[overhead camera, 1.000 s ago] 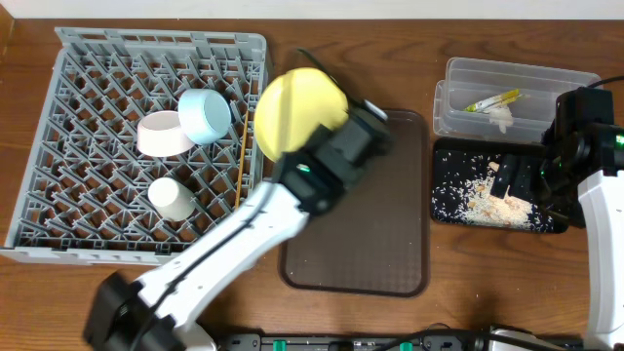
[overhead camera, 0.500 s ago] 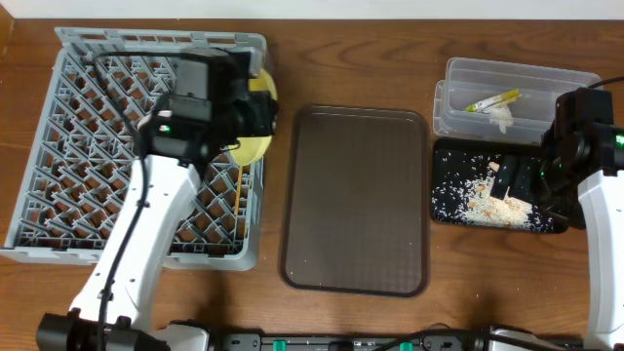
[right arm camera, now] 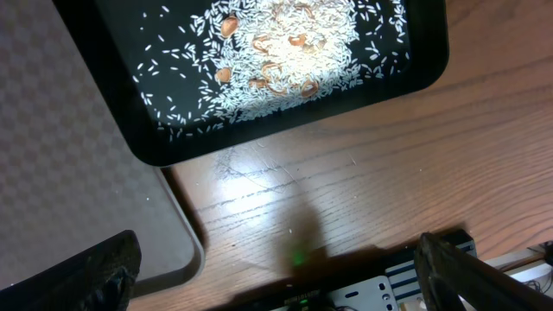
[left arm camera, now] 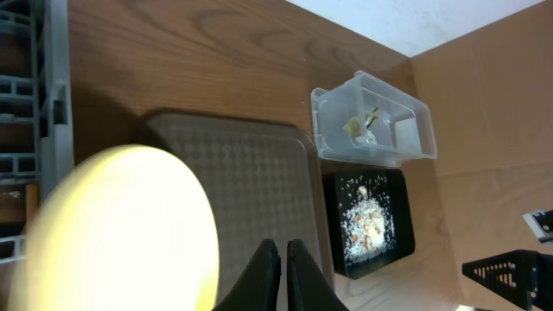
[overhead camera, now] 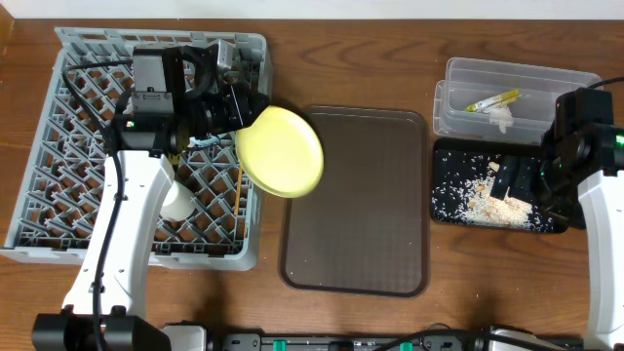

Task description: Sort waste into correct bins and load items into the dishwasher

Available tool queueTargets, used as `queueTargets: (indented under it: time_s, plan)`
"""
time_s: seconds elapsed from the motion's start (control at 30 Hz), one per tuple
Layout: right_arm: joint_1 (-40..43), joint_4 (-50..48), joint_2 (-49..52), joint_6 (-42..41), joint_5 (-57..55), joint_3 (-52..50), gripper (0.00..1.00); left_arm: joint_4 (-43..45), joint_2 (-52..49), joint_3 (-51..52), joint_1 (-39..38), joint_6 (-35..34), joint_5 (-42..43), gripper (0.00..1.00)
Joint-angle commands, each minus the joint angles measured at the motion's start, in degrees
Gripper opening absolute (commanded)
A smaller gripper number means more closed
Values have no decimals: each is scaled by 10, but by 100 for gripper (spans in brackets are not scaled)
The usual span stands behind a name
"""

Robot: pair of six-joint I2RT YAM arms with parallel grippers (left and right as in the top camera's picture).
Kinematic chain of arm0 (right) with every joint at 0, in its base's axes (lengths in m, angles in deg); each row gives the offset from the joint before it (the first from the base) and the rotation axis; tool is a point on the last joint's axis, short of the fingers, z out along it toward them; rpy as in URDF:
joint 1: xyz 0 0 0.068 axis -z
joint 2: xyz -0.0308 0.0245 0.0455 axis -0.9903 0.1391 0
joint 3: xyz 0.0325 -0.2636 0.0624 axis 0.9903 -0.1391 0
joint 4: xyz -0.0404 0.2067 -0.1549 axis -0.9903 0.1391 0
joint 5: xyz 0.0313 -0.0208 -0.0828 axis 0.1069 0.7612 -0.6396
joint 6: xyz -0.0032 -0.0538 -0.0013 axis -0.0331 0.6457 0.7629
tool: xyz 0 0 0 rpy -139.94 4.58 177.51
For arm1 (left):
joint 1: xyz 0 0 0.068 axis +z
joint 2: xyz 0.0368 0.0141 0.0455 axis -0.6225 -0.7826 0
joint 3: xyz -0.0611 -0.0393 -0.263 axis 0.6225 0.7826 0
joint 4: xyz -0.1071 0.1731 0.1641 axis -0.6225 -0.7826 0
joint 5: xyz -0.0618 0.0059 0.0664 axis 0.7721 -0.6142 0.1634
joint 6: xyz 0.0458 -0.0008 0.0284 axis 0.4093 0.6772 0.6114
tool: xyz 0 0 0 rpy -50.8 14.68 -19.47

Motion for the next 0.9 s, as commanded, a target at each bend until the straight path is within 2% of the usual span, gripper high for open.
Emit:
queueTargets:
  time_s: [0.0,0.2,0.37,0.47,0.67,0.77,0.87]
  plan:
    - [2,2,-1,5,0,9,99,2,-4,3,2,-5,17,8]
    - [2,1,-1,5,0,9,99,-25,-4,3,-2,-4,-17,9]
    - [2,1,-1,5,0,9,99,-61,-4,4,-47,33,-82,27]
    - [2,1,-1,5,0,9,99,-63,-4,4,-115,43,-153,38]
    - [2,2,-1,5,0,9,99,-62,-19,4,-273,73,-332,48]
    - [2,2,-1,5,0,9,99,-59,-60,4,-352,97,-388,52]
    - [2,2,-1,5,0,9,99,-58,-109,4,-399,102,-416,53]
